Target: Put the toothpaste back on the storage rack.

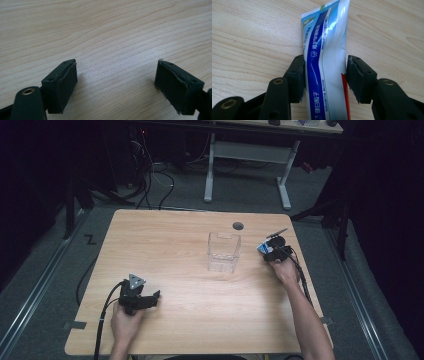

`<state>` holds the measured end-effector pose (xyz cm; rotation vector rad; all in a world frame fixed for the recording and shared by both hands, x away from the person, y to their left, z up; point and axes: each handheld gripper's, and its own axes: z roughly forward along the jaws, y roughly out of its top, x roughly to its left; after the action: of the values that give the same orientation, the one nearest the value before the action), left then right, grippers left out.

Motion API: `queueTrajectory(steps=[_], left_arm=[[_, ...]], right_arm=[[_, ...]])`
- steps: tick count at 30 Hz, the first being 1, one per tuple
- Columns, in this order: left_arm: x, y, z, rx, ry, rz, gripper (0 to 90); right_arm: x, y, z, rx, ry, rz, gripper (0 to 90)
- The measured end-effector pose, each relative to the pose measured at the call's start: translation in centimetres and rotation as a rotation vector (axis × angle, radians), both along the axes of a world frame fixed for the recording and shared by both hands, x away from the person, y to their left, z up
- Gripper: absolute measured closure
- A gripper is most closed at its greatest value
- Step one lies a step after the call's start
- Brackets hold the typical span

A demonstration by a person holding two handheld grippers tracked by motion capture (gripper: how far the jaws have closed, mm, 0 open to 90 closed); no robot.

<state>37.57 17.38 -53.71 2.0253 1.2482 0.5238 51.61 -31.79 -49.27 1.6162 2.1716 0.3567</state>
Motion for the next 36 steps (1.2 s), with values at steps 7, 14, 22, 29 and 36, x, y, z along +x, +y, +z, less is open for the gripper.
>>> queueTrajectory(steps=[7, 14, 22, 29, 36], left_arm=[[0.0, 0.0, 0.0, 0.0, 0.0, 0.0, 18.7], [0.0, 0.0, 0.0, 0.0, 0.001, 0.0, 18.7], [0.0, 0.0, 0.0, 0.0, 0.001, 0.0, 18.7], [0.0, 0.0, 0.0, 0.0, 0.0, 0.0, 18.7], [0.0, 0.0, 0.0, 0.0, 0.001, 0.0, 18.7]], right_arm=[[0.6, -0.8, -0.3, 0.034, 0.033, -0.035, 56.2], [1.0, -1.4, -0.4, 0.06, 0.065, -0.053, 60.1], [1.2, -1.7, -0.3, 0.086, 0.082, -0.072, 66.5], [1.0, -2.1, 0.0, 0.132, 0.074, -0.08, 71.3], [0.5, -2.1, 0.4, 0.199, 0.106, -0.051, 71.7]])
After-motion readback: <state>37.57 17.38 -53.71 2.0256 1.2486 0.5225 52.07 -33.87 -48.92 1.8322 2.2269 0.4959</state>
